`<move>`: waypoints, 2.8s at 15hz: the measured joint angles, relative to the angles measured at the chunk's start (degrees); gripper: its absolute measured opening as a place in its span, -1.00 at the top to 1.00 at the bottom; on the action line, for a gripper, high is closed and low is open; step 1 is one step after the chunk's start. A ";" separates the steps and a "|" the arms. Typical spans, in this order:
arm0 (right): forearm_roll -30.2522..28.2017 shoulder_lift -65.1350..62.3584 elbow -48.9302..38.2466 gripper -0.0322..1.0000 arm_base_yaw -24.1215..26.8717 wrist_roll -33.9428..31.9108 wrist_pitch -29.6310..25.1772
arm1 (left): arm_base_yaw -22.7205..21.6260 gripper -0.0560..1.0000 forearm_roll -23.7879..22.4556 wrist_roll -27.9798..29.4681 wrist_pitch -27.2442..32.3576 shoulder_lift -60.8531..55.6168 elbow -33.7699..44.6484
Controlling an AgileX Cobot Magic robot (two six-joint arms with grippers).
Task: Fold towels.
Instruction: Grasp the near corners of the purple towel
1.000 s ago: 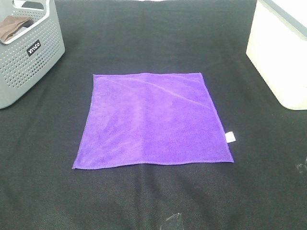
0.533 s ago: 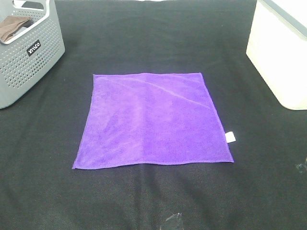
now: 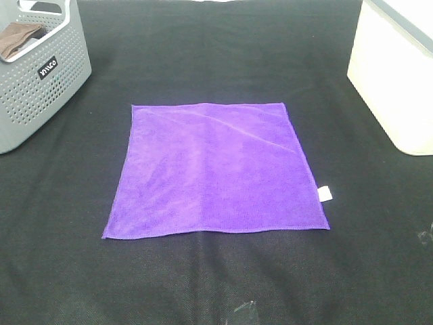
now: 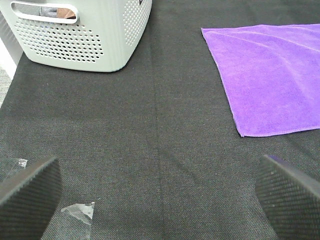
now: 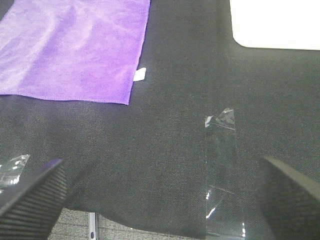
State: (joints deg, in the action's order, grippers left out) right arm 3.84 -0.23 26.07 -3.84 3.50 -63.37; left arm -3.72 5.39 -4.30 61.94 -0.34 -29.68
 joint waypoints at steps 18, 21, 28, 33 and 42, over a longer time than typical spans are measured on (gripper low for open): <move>0.00 0.00 0.00 -0.93 0.00 0.00 0.00 | 0.00 -0.97 0.00 0.00 0.00 0.00 0.00; 0.00 0.00 0.00 -0.93 0.00 0.00 0.00 | 0.00 -0.97 0.00 0.06 0.00 0.00 0.00; 0.00 0.00 0.00 -0.93 0.00 0.00 0.00 | 0.00 -0.97 0.00 0.06 0.00 0.00 0.00; 0.00 0.00 0.00 -0.93 0.00 0.00 0.00 | 0.00 -0.97 0.00 0.06 0.00 0.00 0.00; 3.44 18.11 9.63 -0.93 0.00 -2.58 -2.64 | 0.00 -0.98 -1.32 1.49 6.02 17.30 -11.23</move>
State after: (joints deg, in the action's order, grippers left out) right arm 7.28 17.88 35.70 -3.84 0.92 -66.00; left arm -3.72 4.07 -2.81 67.95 16.96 -40.91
